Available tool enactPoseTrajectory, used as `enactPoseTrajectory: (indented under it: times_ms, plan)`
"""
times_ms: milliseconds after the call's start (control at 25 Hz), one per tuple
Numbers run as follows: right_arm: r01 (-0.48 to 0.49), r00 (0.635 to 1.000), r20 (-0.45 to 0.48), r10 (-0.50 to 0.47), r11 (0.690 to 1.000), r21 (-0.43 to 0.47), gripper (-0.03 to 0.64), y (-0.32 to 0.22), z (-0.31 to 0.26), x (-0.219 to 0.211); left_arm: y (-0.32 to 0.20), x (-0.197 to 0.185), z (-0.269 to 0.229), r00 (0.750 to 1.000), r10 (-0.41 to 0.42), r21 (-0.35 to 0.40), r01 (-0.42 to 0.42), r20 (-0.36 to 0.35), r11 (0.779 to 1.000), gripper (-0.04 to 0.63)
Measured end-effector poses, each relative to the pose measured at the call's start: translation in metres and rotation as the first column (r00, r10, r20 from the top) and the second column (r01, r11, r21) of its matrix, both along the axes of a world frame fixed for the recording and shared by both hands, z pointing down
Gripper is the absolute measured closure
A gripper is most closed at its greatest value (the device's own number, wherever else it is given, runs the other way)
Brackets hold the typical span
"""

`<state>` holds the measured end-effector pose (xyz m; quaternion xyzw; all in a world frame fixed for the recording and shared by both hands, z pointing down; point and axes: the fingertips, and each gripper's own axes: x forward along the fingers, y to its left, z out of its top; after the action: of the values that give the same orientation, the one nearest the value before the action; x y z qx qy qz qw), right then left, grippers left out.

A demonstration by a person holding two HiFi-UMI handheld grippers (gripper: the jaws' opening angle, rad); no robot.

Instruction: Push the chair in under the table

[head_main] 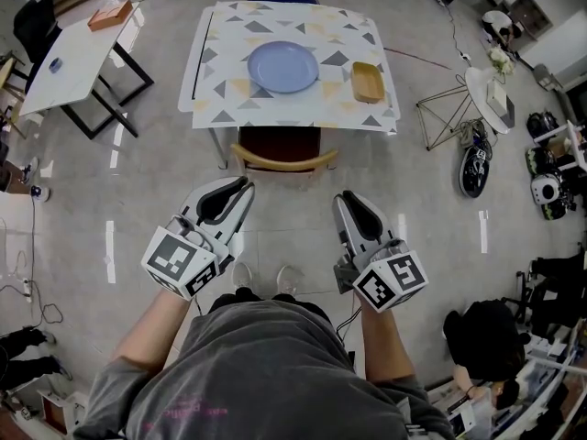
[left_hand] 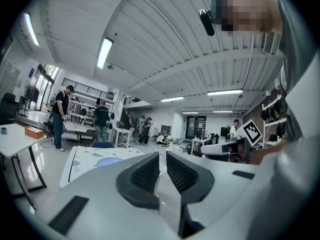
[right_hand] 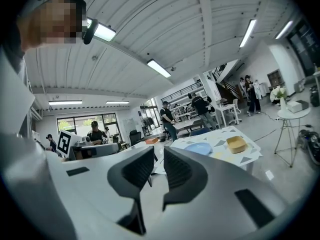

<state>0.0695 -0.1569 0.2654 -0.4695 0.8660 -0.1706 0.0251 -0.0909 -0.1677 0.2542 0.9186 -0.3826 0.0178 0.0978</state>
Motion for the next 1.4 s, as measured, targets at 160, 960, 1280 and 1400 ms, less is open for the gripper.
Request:
enactPoseTrajectory:
  times_ms: [160,960,1280,1400]
  plan:
    - [0.003,1.000,0.003,-0.003,1.000,0.008,0.568,-0.003,-0.003,0.003,-0.004,0.004,-0.002,1.000,0.005,0.000,-0.005,-0.005,1.000,0.563]
    - [0.031,0.999,-0.025,-0.030,0.999,0.011,0.614,-0.011,-0.001,0.018,-0.007,0.025,-0.002,1.000,0.003,0.004,-0.003,-0.015,1.000,0.594]
    - [0.040,0.999,-0.026,-0.040,0.999,0.002,0.614,-0.011,0.001,0.024,-0.003,0.031,-0.003,1.000,-0.012,-0.002,0.012,-0.015,1.000,0.594]
    - [0.046,0.999,-0.027,-0.046,0.999,0.000,0.615,-0.011,0.002,0.027,-0.002,0.035,-0.002,1.000,-0.015,-0.002,0.015,-0.015,1.000,0.594]
